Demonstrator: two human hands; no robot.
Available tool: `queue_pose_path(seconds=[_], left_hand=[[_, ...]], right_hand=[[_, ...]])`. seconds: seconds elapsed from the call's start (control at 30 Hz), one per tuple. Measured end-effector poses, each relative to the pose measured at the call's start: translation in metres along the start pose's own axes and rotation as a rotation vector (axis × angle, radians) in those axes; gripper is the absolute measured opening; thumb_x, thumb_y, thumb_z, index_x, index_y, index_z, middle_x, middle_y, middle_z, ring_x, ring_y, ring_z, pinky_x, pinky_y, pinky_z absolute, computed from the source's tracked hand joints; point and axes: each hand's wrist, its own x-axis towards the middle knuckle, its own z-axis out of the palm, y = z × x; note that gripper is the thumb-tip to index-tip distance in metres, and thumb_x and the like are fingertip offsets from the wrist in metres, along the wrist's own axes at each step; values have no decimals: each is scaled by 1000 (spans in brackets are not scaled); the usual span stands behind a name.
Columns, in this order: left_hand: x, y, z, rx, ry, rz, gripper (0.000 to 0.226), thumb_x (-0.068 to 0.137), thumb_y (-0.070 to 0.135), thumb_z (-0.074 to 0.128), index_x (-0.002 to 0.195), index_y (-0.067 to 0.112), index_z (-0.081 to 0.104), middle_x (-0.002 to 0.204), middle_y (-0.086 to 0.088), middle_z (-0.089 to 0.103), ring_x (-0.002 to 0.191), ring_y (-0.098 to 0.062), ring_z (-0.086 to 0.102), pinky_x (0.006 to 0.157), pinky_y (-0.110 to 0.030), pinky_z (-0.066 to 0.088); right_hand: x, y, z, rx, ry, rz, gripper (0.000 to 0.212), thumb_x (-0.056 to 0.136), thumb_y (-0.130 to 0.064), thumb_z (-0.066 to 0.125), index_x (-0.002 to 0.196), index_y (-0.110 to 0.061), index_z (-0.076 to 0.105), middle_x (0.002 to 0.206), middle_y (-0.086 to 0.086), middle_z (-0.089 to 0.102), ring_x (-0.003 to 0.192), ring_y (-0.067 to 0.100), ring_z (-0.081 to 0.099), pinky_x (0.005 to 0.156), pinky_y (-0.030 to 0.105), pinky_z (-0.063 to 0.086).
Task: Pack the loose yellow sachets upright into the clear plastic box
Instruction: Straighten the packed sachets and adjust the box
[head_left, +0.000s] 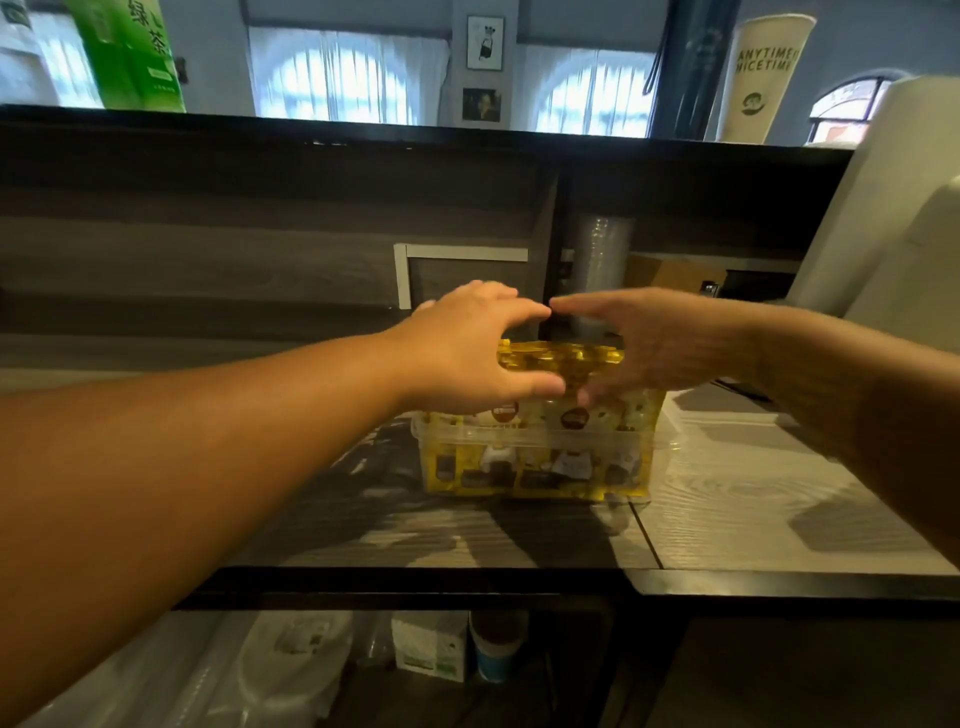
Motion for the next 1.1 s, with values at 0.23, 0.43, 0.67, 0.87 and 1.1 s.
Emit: queue_pose_path(seconds=[0.23, 0.43, 0.67, 0.87, 1.1], left_hand=[[-44, 31, -5, -212, 54, 84, 50, 96, 59, 35, 95, 24, 71, 75, 4, 65, 67, -9, 59, 59, -31, 45], [-34, 41, -3, -123, -199, -54, 38, 97, 54, 47, 110, 23, 66, 95, 3, 66, 83, -12, 62, 74, -32, 54], [-25, 30, 6, 129, -405, 26, 35, 91, 15, 67, 125, 23, 63, 114, 3, 63, 105, -16, 60, 90, -34, 54], [-12, 35, 3, 103, -543, -11, 52, 93, 3, 60, 140, 24, 53, 121, 4, 63, 108, -16, 60, 91, -33, 54], [-17, 28, 3, 45, -463, 3, 40, 92, 12, 66, 131, 21, 61, 112, 3, 68, 100, -13, 65, 90, -34, 56]], right_hand=[[-33, -22, 14, 81, 57, 49, 31, 93, -45, 43, 97, -27, 67, 89, -9, 70, 83, 6, 66, 70, 18, 50], [-22, -22, 26, -16, -211, 136, 35, 100, -40, 44, 105, -15, 68, 95, -1, 69, 87, 11, 64, 79, 25, 52], [-7, -11, 35, -117, -384, 72, 32, 94, -5, 52, 118, -22, 64, 111, -2, 65, 101, 13, 61, 88, 28, 50], [-1, -6, 36, -24, -456, 90, 45, 93, 6, 47, 126, -22, 59, 113, 1, 65, 107, 16, 62, 92, 29, 50], [-2, -4, 35, -148, -386, 8, 32, 94, -11, 56, 117, -32, 63, 106, -10, 63, 96, 9, 60, 81, 23, 48]])
